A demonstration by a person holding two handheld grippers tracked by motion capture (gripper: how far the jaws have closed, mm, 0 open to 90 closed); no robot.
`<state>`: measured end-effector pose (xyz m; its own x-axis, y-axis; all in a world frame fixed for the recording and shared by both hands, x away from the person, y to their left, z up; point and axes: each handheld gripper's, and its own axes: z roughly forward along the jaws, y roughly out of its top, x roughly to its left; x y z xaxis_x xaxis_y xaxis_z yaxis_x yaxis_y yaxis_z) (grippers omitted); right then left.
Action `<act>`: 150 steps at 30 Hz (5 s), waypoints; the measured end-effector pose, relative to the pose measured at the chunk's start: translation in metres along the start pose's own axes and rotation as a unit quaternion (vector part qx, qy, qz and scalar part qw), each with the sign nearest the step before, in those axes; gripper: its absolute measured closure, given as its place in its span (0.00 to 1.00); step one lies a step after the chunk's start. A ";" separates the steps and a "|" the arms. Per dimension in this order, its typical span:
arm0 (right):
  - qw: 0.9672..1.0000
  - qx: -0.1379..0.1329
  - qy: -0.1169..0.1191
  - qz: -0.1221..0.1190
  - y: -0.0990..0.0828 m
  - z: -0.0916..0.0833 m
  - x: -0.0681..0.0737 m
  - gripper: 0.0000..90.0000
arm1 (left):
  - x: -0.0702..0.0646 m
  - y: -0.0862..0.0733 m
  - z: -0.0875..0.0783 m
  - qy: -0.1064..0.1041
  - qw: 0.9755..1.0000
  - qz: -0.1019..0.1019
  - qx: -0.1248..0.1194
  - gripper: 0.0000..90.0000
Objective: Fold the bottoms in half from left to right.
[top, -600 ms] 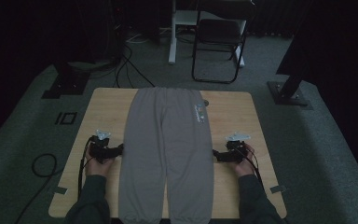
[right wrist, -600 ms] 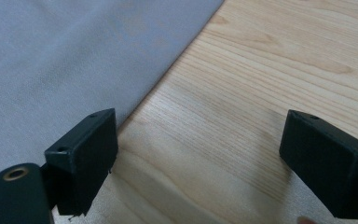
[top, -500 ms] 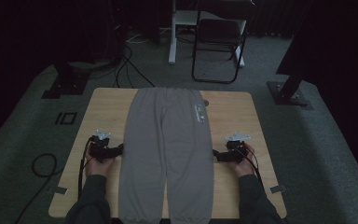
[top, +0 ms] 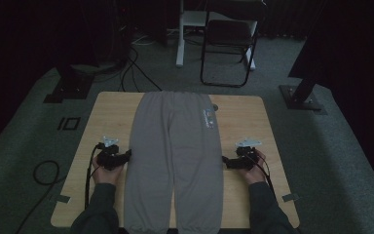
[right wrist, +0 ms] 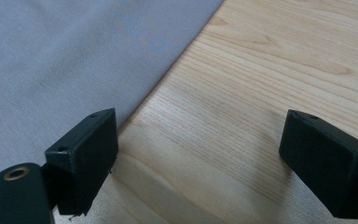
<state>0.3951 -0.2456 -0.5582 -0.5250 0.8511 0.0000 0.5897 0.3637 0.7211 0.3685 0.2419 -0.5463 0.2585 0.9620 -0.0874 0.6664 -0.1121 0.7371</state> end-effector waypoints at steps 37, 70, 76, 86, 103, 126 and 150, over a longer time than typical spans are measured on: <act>1.000 0.000 -0.001 0.001 0.000 0.000 0.000 0.13 | -0.009 -0.006 -0.003 -0.009 0.999 0.026 0.023 0.98; 1.000 0.000 -0.001 0.001 0.000 0.000 0.000 0.13 | -0.207 0.104 0.023 -0.254 0.957 0.131 -0.043 0.99; 1.000 0.000 -0.001 0.002 0.000 0.000 0.000 0.13 | -0.247 0.108 0.037 -0.286 0.948 0.138 -0.036 0.96; 1.000 -0.003 0.000 0.001 0.001 -0.002 0.001 0.27 | -0.188 0.087 0.042 -0.231 0.963 0.137 -0.001 0.72; 1.000 -0.014 0.018 0.005 0.041 0.024 0.037 0.45 | -0.164 0.042 0.067 -0.143 0.974 0.168 0.046 0.91; 0.999 -0.014 -0.018 0.026 0.044 0.038 0.019 0.56 | -0.124 0.061 0.087 -0.101 0.989 0.102 0.029 0.97; 0.999 -0.024 0.022 -0.007 0.035 0.007 0.037 0.55 | -0.092 0.018 0.008 -0.144 0.985 0.087 0.029 0.61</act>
<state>0.4004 -0.1983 -0.5384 -0.5604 0.8280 0.0188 0.5521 0.3565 0.7537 0.3623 0.1492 -0.5309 0.5545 0.8176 -0.1554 0.6310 -0.2913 0.7190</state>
